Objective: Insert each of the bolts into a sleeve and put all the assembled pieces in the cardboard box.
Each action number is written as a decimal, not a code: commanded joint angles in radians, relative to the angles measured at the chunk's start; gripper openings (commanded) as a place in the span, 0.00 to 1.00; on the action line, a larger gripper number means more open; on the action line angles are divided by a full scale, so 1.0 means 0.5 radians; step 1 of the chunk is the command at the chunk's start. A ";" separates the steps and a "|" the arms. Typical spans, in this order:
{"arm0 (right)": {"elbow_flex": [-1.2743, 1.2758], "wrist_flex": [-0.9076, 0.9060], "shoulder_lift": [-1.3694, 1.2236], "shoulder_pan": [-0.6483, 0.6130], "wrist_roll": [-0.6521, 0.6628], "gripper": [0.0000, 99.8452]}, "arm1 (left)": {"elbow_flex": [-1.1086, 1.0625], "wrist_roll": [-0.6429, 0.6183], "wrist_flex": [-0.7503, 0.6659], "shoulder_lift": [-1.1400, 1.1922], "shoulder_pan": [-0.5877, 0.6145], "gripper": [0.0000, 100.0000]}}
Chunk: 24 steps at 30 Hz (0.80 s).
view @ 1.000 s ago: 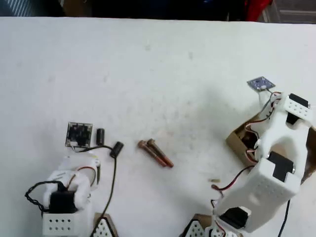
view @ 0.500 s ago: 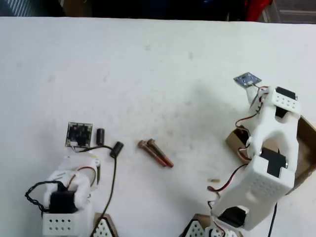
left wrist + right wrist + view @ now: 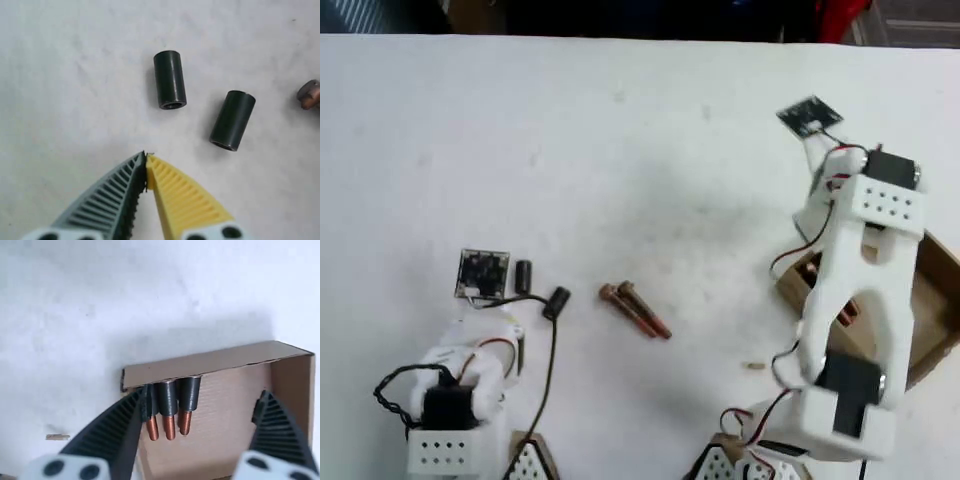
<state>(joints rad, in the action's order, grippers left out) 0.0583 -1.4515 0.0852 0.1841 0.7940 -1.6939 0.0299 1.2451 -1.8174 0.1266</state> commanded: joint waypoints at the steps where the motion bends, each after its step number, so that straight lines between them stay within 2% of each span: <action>1: -0.058 -0.118 0.299 -0.247 -0.196 0.30 | 0.003 0.021 -0.055 -0.017 0.020 0.02; 5: -0.058 -0.198 0.496 -0.523 -0.439 0.30 | 0.009 0.021 -0.055 -0.017 0.035 0.02; 12: -0.055 -0.281 0.615 -0.962 -0.905 0.30 | 0.052 0.018 -0.052 -0.017 0.284 0.02; 19: -0.049 -0.281 0.612 -1.382 -1.197 0.30 | 0.064 0.018 0.021 -0.017 0.471 0.02; 24: 0.132 -0.265 0.612 -1.680 -1.442 0.30 | 0.064 0.018 0.058 -0.017 0.572 0.02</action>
<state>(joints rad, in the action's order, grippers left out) 0.0997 -1.5850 0.3583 -0.5831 0.1404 -1.6955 0.0299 1.2559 -1.8174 0.3675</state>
